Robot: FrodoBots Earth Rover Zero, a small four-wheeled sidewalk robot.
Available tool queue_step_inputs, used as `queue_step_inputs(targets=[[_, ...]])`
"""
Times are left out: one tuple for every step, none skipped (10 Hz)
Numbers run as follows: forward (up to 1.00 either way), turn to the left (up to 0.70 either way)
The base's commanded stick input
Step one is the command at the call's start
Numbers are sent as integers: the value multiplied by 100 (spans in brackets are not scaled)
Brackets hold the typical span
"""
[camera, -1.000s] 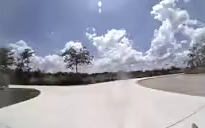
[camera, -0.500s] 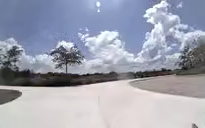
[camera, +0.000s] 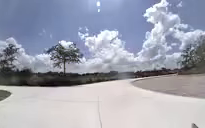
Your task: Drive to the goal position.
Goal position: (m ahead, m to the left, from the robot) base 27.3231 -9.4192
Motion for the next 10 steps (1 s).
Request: queue_step_inputs(targets=[[85, -1], [85, -1], [85, -1], [85, -1], [85, -1], [85, -1], [85, -1], [85, -1], [85, -1], [85, -1]])
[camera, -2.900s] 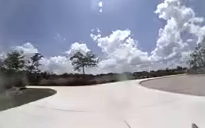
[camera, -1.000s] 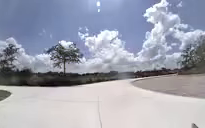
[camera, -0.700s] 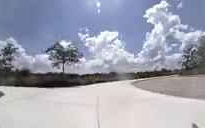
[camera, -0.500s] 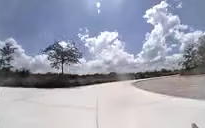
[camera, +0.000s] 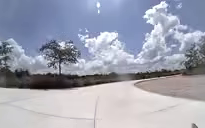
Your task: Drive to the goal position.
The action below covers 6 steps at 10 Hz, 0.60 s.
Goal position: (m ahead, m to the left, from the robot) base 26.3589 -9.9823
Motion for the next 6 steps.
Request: queue_step_inputs(targets=[[85, -1], [85, -1], [85, -1], [85, -1], [85, -1], [85, -1]])
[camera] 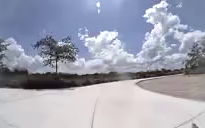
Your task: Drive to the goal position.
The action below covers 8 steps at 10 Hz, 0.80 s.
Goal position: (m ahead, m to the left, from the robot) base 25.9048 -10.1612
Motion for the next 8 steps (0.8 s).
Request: queue_step_inputs(targets=[[85, -1], [85, -1], [85, -1], [85, -1], [85, -1], [85, -1], [85, -1], [85, -1]])
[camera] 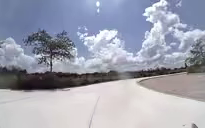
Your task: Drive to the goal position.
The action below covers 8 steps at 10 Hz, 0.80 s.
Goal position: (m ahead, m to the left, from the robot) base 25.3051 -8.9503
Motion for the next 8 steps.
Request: queue_step_inputs(targets=[[85, -1], [85, -1], [85, -1], [85, -1], [85, -1], [85, -1], [85, -1], [85, -1]])
